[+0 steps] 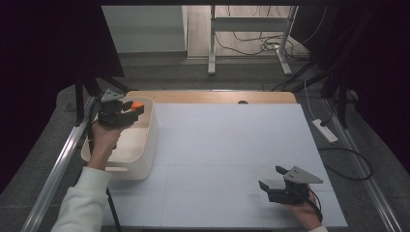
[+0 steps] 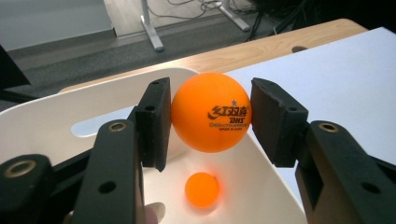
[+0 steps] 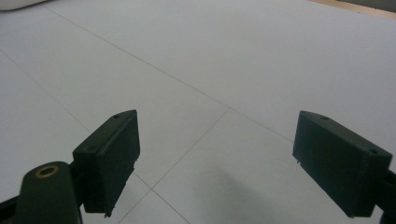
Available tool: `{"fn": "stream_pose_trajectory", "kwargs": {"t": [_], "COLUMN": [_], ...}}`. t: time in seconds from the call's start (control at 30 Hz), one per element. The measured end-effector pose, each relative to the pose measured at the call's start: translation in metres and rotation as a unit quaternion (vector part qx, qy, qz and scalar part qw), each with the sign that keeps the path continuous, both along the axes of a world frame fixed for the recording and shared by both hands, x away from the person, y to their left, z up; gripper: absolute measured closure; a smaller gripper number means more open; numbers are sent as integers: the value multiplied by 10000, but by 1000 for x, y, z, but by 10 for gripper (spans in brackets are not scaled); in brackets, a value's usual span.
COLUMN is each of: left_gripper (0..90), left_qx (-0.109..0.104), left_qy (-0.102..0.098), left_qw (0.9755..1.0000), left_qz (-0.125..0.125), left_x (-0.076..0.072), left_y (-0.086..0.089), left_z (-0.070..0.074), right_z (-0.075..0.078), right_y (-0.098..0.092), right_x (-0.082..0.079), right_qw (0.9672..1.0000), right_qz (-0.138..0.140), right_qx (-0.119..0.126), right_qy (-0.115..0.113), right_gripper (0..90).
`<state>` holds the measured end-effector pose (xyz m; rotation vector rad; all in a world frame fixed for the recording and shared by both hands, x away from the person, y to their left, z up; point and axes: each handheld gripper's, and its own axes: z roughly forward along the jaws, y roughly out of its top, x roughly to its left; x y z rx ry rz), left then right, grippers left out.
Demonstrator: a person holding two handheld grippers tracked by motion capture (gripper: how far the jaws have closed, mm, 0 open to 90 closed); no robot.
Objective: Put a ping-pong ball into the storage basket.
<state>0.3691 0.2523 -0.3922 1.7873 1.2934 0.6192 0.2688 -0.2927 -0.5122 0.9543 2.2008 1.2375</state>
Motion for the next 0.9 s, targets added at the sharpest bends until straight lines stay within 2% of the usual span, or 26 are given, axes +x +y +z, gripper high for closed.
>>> {"fn": "stream_pose_trajectory", "kwargs": {"t": [0.17, 0.43, 0.47, 0.5, 0.53, 0.57, 0.6, 0.73, 0.9], "left_gripper": [503, 489, 460, 382, 313, 313, 271, 249, 227], "left_qx": [25, 29, 64, 135, 135, 153, 122, 8, -399], "left_qy": [64, -4, -86, -167, -167, -242, -274, -377, -515], "left_qw": [10000, 10000, 9999, 9997, 9997, 9995, 9995, 9992, 9968], "left_qz": [58, 66, 89, 147, 147, 154, 115, -110, -459], "left_x": [3, 1, 0, -1, -1, -2, -3, -9, -16], "left_y": [3, 4, 4, 2, 2, 1, 1, -2, -4], "left_z": [-2, 0, 1, 2, 2, 4, 5, 9, 14], "right_z": [0, 0, 0, 0, 0, 0, 0, 1, 1], "right_y": [0, 0, 0, 0, 0, 0, 0, -1, -1], "right_x": [0, 0, 0, 0, 0, 0, 0, 0, 0], "right_qw": [10000, 10000, 10000, 10000, 10000, 10000, 10000, 10000, 10000], "right_qz": [-12, -7, -9, -12, -12, -14, -21, -39, -47], "right_qx": [-7, -4, -2, 1, 1, 2, 6, 26, 31], "right_qy": [15, 6, 4, 1, 1, -6, -21, -39, -38], "right_gripper": [150, 150, 150, 150, 150, 150, 150, 151, 151]}}
